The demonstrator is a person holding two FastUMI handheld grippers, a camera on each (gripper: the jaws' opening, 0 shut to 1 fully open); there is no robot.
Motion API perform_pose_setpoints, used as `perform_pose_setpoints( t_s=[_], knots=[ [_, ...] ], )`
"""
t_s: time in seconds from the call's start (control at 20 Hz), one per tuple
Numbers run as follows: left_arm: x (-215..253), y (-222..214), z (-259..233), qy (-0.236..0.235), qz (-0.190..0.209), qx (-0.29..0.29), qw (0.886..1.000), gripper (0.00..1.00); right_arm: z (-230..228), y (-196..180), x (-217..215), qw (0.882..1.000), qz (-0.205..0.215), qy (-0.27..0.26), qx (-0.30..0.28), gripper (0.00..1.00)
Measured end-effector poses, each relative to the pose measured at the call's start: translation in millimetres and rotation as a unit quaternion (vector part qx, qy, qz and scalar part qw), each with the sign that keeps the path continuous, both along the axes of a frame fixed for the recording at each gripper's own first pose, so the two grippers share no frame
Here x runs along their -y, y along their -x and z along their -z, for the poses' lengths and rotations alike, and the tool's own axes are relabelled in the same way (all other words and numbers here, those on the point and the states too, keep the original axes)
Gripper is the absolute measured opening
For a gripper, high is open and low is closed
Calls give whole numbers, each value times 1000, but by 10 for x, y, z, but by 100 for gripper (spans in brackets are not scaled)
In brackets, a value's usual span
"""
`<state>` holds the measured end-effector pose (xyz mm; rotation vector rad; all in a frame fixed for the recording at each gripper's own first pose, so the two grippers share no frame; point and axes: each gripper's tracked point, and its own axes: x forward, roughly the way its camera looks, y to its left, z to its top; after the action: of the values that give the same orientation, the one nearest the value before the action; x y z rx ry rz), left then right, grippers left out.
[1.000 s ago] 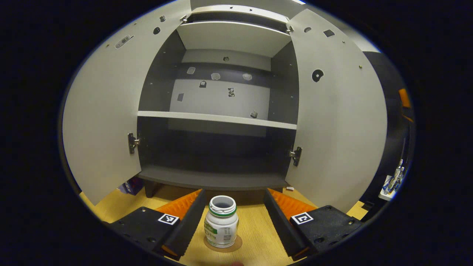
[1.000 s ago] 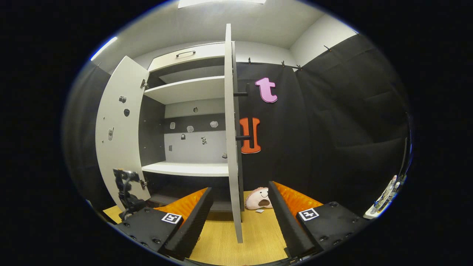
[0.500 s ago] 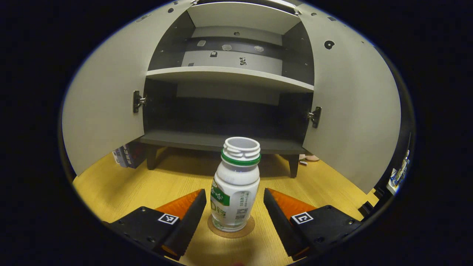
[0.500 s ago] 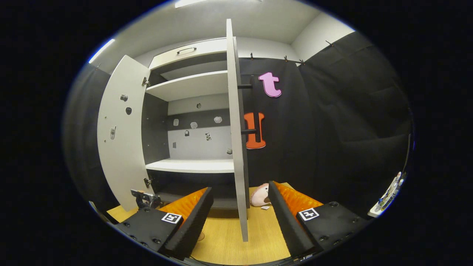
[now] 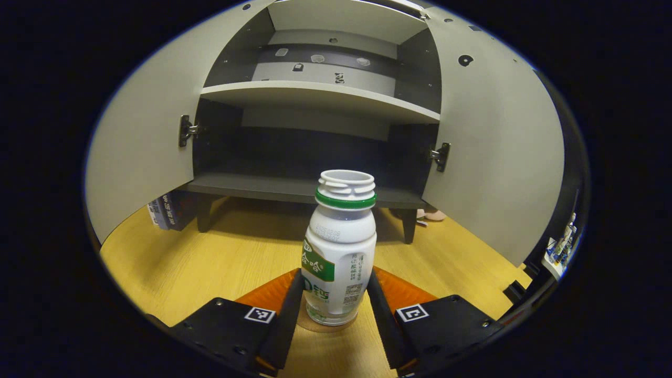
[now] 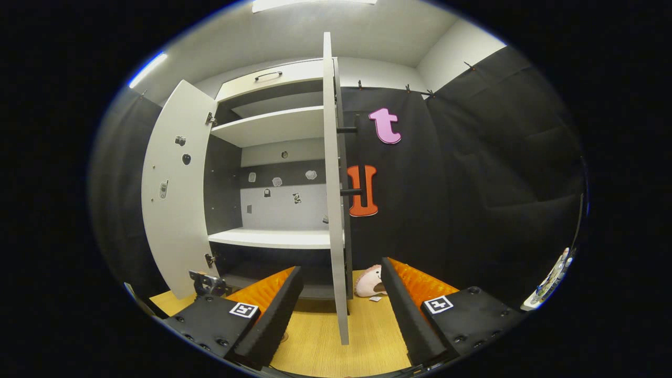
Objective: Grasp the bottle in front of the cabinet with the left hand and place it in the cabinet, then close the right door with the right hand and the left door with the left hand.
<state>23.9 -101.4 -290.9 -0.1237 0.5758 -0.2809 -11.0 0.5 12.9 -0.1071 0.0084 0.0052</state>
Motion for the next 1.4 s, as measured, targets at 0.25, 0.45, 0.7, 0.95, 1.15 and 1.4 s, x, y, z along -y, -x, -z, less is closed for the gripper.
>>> perform_pose_setpoints(
  t_s=[0.25, 0.45, 0.7, 0.95, 1.15, 1.4],
  knots=[
    [-130, -67, -833, 38, -18, 25, 999, 69, -12, -22, 74, 1000, 3, -14, -1, 98],
    [-222, -428, -1672, 82, -30, 61, 994, 69, 48, -4, 84, 1000, 0, -25, -7, 98],
    [-370, -1072, -2458, 43, -37, 98, 994, 69, 141, 2, 139, 999, 7, -33, -18, 99],
    [-303, -1781, -2910, -27, -27, 136, 990, 69, 115, 53, 290, 999, 31, -34, -18, 99],
    [-38, -2322, -2891, 30, -20, 92, 995, 69, 114, 135, 369, 999, 49, -18, -15, 99],
    [-163, -3081, -2644, 19, -61, 43, 997, 69, 110, 215, 441, 998, 63, -17, -17, 99]
  ],
)
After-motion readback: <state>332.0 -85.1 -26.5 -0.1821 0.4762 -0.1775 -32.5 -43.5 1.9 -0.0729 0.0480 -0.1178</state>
